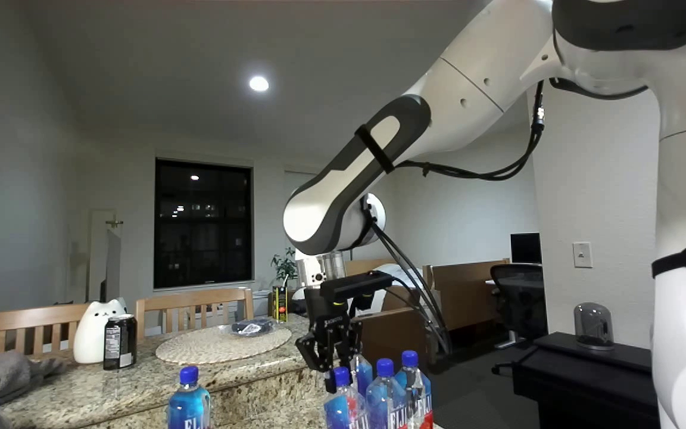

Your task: Line up the empty water bottles

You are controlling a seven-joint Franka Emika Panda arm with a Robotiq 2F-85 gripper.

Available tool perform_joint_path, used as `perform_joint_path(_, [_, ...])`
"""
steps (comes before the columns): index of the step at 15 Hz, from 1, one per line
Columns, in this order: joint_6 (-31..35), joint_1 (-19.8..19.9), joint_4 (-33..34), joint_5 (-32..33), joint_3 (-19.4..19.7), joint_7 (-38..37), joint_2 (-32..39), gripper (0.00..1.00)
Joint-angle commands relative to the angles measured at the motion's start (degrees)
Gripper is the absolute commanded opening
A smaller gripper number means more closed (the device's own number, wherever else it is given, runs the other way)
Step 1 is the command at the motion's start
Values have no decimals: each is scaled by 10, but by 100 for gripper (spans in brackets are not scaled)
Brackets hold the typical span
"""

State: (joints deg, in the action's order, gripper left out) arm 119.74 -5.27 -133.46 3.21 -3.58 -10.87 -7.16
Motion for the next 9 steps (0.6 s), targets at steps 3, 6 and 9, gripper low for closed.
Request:
perform_joint_path(3, [3,10,-13,3,-3,-13,-1,13])
perform_joint_path(6, [2,10,-19,-4,-1,-10,-10,13])
perform_joint_path(9, [2,10,-28,-16,1,-6,-19,13])
